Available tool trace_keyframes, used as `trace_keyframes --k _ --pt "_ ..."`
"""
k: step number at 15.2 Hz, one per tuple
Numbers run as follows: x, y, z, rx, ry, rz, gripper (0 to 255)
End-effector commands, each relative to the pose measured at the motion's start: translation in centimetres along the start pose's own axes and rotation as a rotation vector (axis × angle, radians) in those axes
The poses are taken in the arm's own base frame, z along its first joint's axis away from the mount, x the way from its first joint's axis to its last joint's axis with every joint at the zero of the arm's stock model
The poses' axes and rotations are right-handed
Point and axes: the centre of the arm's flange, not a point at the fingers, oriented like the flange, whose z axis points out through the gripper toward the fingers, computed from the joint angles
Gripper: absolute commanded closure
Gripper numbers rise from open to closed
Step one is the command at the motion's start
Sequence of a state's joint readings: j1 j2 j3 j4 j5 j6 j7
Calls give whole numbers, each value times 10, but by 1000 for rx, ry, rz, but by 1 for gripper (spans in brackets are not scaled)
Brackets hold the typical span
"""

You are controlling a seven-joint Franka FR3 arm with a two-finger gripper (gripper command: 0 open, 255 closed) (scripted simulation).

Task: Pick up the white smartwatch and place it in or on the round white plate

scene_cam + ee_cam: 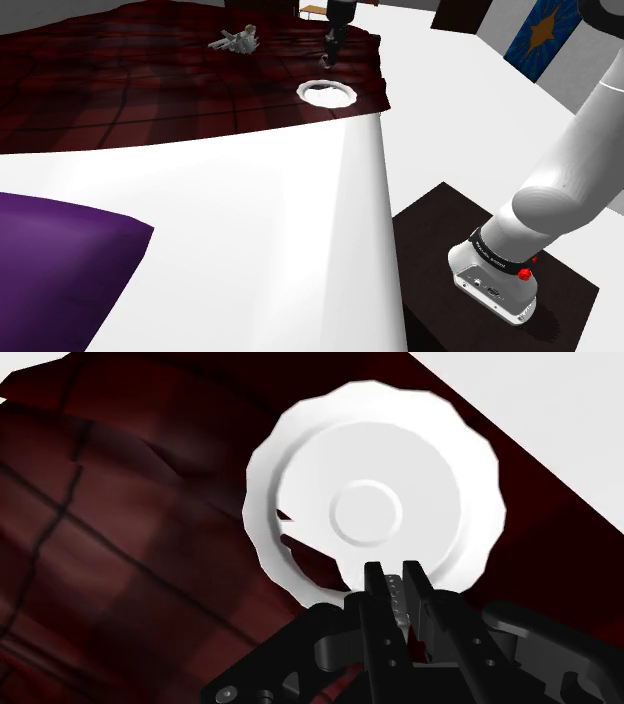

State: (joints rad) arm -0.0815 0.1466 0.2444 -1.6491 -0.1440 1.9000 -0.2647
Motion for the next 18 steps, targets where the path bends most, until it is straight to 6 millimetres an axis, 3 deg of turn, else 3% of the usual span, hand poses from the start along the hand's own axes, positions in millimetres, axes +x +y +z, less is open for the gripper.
trace_keyframes --k 1,18 --pt "8 19 2 0 0 0 255" --pt "2 8 87 0 0 0 255"
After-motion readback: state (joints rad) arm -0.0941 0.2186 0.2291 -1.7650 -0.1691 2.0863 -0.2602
